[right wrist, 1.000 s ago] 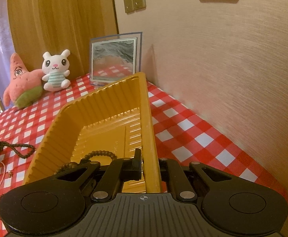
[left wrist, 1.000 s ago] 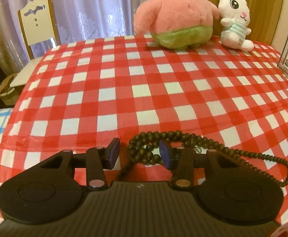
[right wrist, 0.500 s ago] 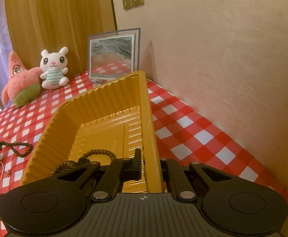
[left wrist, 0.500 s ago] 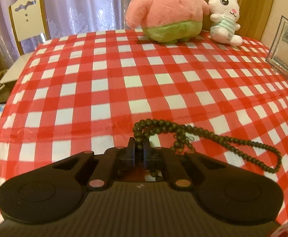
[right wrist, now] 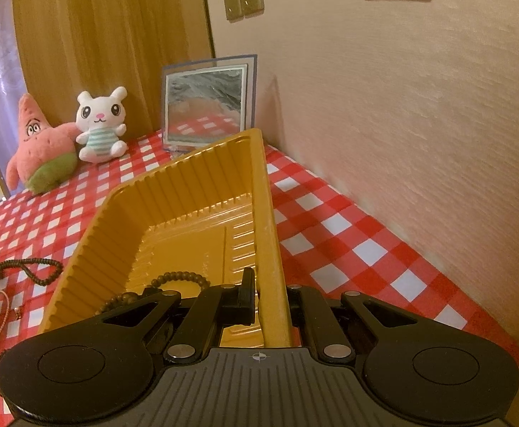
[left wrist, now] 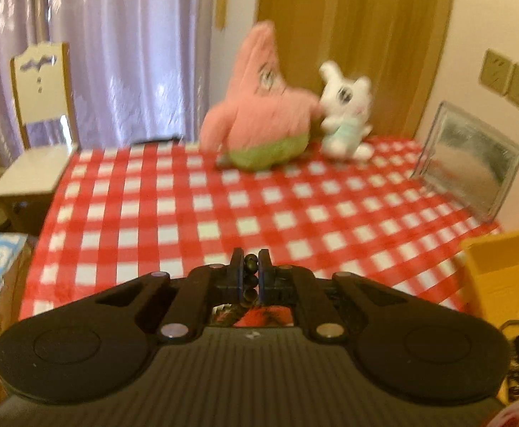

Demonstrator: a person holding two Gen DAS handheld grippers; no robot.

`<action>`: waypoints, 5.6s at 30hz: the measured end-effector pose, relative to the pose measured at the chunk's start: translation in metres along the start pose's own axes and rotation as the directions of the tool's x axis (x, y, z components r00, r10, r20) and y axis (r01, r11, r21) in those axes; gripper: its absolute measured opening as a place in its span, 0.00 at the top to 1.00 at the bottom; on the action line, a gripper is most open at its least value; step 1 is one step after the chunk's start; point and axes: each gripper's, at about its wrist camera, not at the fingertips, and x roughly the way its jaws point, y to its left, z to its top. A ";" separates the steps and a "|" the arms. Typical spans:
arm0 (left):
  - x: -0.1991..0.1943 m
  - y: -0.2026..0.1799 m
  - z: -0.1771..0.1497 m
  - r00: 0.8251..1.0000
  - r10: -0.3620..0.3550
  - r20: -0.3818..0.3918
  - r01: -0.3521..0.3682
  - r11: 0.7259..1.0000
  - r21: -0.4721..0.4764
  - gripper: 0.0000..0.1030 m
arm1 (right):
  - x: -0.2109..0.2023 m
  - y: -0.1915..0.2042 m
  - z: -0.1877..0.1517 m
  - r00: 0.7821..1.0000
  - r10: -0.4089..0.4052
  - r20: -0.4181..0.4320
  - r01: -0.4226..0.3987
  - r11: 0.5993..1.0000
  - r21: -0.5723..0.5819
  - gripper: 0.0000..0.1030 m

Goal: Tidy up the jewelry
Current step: 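Lift the dark bead strand upward with the left tool, then lower the strand into the orange tray and open the left tool, then grasp the short dark bead bracelet on the cloth with the left tool, then carry the bracelet into the orange tray and open the left tool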

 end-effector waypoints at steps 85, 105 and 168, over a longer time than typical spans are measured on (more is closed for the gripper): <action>0.027 -0.298 -0.084 0.796 -0.413 -0.443 0.525 0.835 0.165 0.94 | 0.004 -0.014 -0.005 0.997 0.079 -0.003 -0.079 0.997 0.021 0.94; -0.008 -0.256 -0.071 0.907 -0.324 -0.268 0.380 0.905 0.192 0.63 | 0.005 -0.017 -0.007 0.997 0.081 -0.010 -0.081 0.997 0.020 0.94; 0.010 -0.156 -0.144 0.961 -0.125 -0.249 0.173 0.967 0.185 0.78 | -0.001 -0.008 -0.006 0.999 0.048 -0.020 -0.049 0.998 -0.032 0.94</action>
